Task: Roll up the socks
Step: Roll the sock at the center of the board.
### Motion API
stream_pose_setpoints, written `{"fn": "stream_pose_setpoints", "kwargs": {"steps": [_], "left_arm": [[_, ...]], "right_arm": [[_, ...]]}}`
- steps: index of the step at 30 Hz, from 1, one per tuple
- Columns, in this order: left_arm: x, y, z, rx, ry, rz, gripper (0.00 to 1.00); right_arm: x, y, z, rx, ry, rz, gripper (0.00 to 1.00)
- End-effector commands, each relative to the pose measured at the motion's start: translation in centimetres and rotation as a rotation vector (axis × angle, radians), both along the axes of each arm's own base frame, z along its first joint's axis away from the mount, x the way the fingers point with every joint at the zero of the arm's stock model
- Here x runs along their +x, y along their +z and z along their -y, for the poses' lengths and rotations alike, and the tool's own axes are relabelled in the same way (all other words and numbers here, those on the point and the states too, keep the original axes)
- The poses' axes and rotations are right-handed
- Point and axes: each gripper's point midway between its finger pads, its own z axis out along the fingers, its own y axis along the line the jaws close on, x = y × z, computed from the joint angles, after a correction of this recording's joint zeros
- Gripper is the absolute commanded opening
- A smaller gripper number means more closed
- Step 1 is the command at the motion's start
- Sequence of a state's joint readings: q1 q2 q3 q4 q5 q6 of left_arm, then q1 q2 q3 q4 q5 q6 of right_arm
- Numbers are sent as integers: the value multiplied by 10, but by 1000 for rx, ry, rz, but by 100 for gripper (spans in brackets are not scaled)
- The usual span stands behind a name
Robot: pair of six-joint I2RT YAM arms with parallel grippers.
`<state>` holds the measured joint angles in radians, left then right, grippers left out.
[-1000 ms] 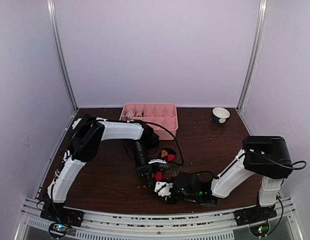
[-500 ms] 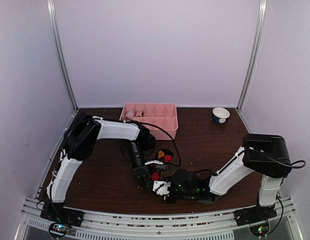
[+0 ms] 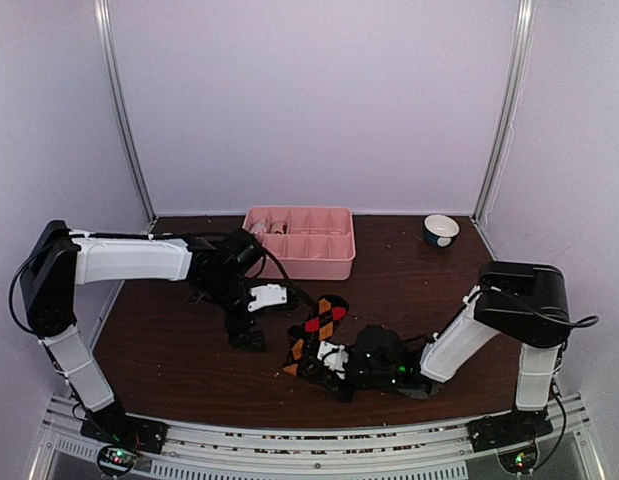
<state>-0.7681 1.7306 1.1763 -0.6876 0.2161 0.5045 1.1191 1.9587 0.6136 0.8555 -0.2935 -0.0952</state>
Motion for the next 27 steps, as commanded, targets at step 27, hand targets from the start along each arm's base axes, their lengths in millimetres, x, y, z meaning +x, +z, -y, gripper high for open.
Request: {"fn": "stream_pose_setpoints", "kwargs": {"steps": [27], "left_arm": [[-56,-33,74,-30,-506,86,60]], "right_arm": [[-20,-124,85,-300,-264,-849,0]]}}
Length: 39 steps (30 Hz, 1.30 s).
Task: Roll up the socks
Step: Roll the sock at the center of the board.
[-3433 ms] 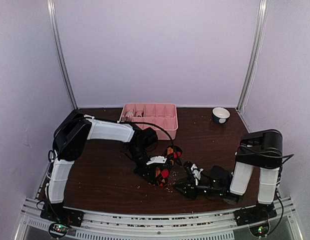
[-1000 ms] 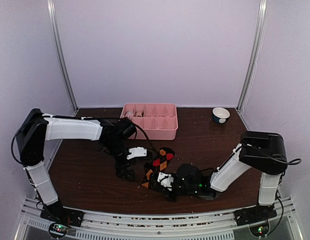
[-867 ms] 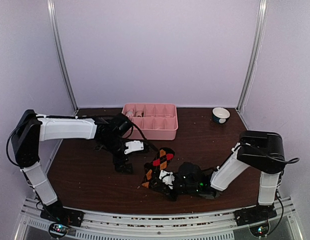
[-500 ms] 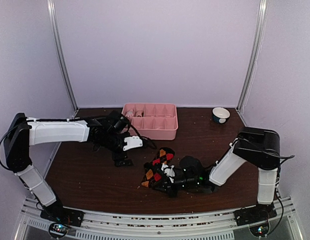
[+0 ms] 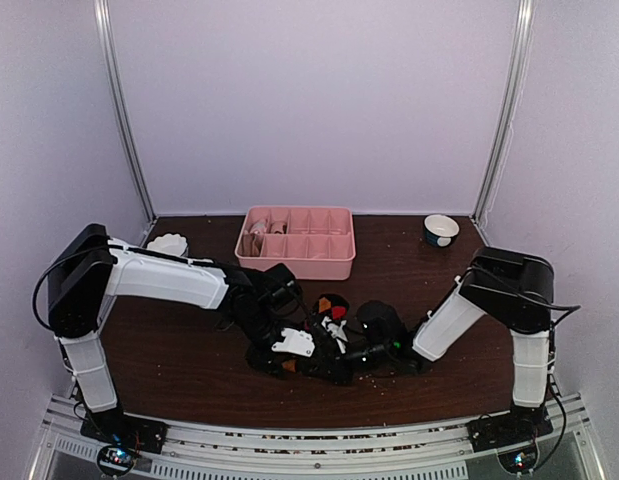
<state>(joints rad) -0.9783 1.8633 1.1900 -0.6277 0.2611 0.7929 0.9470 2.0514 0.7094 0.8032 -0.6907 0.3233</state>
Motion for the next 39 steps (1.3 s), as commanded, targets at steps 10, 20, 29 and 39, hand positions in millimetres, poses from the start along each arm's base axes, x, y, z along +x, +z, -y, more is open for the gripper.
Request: {"fn": "stream_pose_setpoints", "kwargs": {"steps": [10,20,29,39], "left_arm": [[3,-3,11,-48,-13,-2,31],[7,-28,-1,53,45,-58,0],[1,-24,-11,118,81,-234,0],[-1,-24,-13,167,107,-376,0]], "right_arm": [[-32,-122,84,-413,-140,-347,0],[-24,-107,81,-342,-161,-278,5],[6,-50,94,-228,-284,54,95],[67,36,178,-146,-883,355,100]]}}
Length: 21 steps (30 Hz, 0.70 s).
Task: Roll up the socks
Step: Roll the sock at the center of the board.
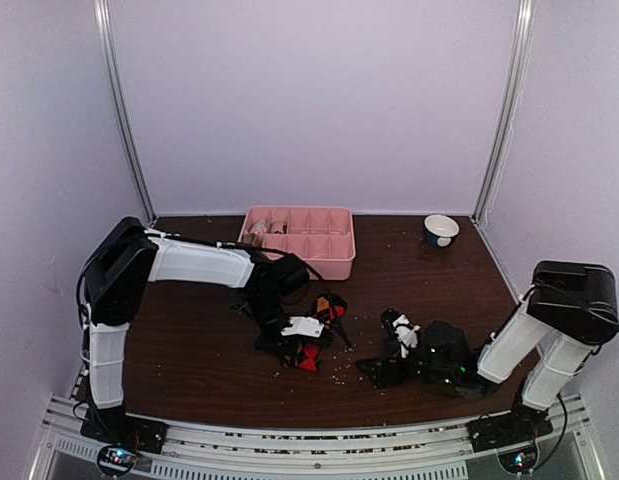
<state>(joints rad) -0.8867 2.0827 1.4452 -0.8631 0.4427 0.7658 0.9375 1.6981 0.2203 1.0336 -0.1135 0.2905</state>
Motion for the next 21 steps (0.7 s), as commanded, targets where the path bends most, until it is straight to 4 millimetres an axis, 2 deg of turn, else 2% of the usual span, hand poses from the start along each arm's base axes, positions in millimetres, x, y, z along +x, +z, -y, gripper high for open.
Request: {"fn": "stream_pose_setpoints", "kwargs": {"steps": [1,3,6,8,11,12,16,21], "left_arm": [[-15,-12,-20,112,11,-114,0],[-15,-10,-19,119,11,-122,0],[-19,-6,-16,125,10,-171,0],[-23,-6,-15,134,10,-218,0],[-30,-7,-15,148,7,-286,0],[-31,-8,-15,152,13,-305,0],[-25,-8,-15,134,62,-361,0],[-18,-12,-16,133,130,-472,2]], "right_arm": [[47,18,66,43,-514,22,100],[49,17,69,38,-523,-30,100],[48,36,67,100,-467,47,100],[46,52,75,163,-482,110,100],[48,58,88,166,-551,109,100],[52,64,85,178,-562,99,100],[56,53,64,17,-495,39,100],[30,50,45,18,-283,108,100]]}}
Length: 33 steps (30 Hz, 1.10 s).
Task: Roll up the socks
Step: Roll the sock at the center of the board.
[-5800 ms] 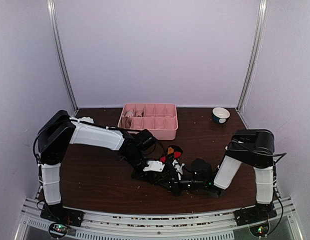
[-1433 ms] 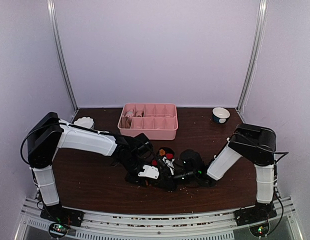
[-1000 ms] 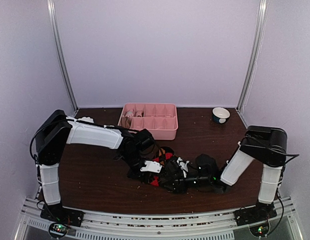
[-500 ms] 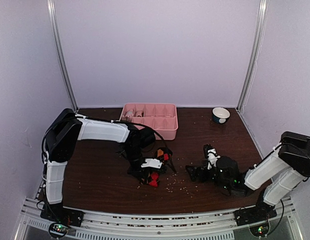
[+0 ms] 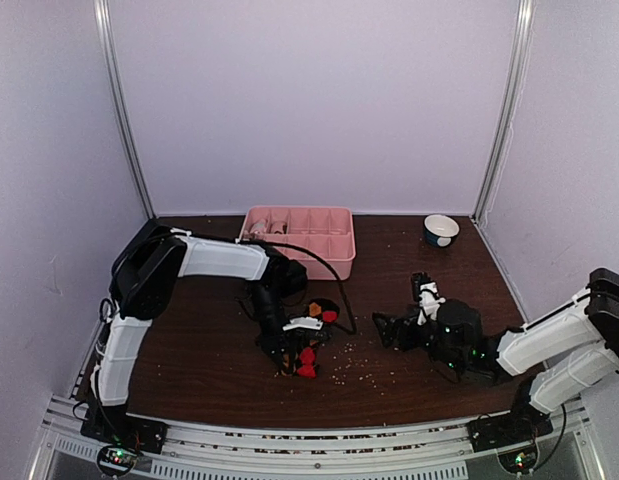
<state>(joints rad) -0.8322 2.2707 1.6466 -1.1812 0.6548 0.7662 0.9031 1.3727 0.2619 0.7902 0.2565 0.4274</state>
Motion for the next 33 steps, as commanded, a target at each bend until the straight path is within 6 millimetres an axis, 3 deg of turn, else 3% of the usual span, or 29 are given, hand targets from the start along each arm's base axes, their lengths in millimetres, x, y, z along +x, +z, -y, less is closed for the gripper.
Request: {"fn": "stream_pose_setpoints", "kwargs": {"steps": [1,3,5,9,12,16,19,21,27,33], "left_arm": [[2,-12,-10,52,64,-131,3],[3,-14,-12,62,79,-157,4],[3,-16,-16,70,90,-173,5],[5,-20,-21,89,113,-183,5],[8,-25,-23,113,119,-176,5],[8,-28,-26,144,114,-183,5],[7,-30,-29,156,99,-180,4],[7,-32,-33,168,84,-167,4],[2,-26,-35,156,60,-176,5],[-5,-27,-42,158,40,-191,5]], "right_arm": [[-29,-28,-4,-124,130,1,100],[-34,-31,1,-215,71,25,100],[-37,-20,-1,-233,33,60,100],[-21,5,-8,-166,-23,76,100],[-25,5,-40,-189,132,82,95],[-77,-27,-83,-267,496,100,80],[-115,-29,-105,-314,679,260,68],[-127,-35,-123,-364,766,283,64],[-133,-40,-176,-424,933,363,54],[-128,-55,-205,-495,1002,399,46]]}}
